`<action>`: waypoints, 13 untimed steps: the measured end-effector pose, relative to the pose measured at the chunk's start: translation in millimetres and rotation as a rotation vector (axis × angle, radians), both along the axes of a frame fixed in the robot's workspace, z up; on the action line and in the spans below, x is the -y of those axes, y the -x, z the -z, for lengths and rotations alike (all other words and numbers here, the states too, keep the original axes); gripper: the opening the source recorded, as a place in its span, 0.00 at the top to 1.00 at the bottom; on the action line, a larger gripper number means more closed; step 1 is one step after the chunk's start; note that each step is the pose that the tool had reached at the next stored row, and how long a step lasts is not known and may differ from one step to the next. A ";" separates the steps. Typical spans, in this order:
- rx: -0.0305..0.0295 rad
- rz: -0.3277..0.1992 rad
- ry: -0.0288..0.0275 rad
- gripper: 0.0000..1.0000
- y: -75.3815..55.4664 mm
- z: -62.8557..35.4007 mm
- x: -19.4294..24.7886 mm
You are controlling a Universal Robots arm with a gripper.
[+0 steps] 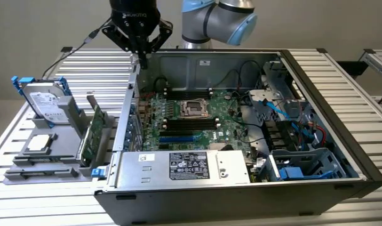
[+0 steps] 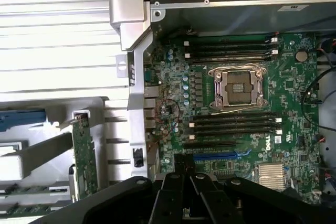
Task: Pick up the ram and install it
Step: 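Reach for the ram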
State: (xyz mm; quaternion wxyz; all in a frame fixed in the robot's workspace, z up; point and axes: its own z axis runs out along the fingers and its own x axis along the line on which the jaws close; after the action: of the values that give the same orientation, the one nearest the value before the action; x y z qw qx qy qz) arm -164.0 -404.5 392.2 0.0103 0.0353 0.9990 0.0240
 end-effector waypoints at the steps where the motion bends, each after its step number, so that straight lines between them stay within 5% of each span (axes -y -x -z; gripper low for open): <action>1: 0.0000 0.000 -0.0001 0.89 4.5 0.1 0.6; 5: -0.0001 0.000 0.0000 0.89 39.1 1.2 4.4; 13: 0.0000 0.000 -0.0001 0.89 76.1 3.0 8.2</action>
State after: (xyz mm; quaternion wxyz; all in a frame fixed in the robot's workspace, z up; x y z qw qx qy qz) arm -240.1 -412.7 389.2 0.0104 0.0354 0.9990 0.0240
